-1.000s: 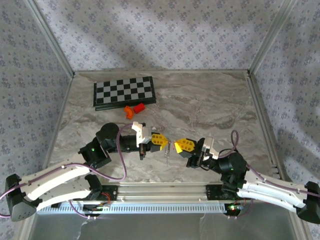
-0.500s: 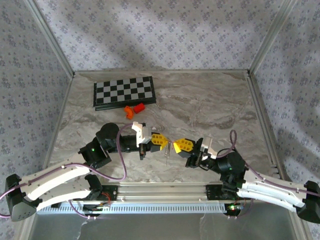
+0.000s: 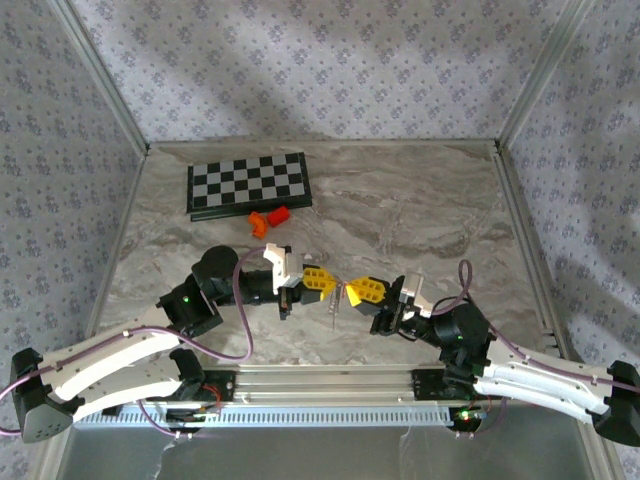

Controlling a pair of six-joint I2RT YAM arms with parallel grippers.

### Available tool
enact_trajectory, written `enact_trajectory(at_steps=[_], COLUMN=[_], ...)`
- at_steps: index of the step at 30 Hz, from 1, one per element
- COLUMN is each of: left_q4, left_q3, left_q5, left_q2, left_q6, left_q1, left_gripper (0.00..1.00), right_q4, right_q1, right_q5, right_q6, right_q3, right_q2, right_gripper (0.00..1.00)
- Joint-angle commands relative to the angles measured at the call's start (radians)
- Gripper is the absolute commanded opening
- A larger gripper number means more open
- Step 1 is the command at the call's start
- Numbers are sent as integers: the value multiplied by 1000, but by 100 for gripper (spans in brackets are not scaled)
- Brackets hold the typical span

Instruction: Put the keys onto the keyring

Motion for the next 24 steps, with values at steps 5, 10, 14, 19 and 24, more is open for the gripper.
enact_trajectory(at_steps=[5, 10, 14, 19, 24], left_q4=[53, 53, 52, 47, 40], left_q3=[-7, -5, -6, -7, -1], left_q5=[9, 11, 9, 8, 1], left_q2=[-25, -25, -28, -32, -30], left_q6=[5, 6, 7, 6, 11], left_q1=[-9, -9, -9, -9, -9], left_gripper=[0, 0, 0, 0, 0], right_q4=[43, 44, 43, 29, 5], right_q1=[4, 5, 6, 5, 4], right_q5=[26, 29, 27, 19, 9], right_q6=[15, 15, 16, 16, 22], right_q3=[-8, -7, -6, -4, 2], right_q2=[-7, -7, -7, -9, -15], right_gripper=[0, 0, 0, 0, 0])
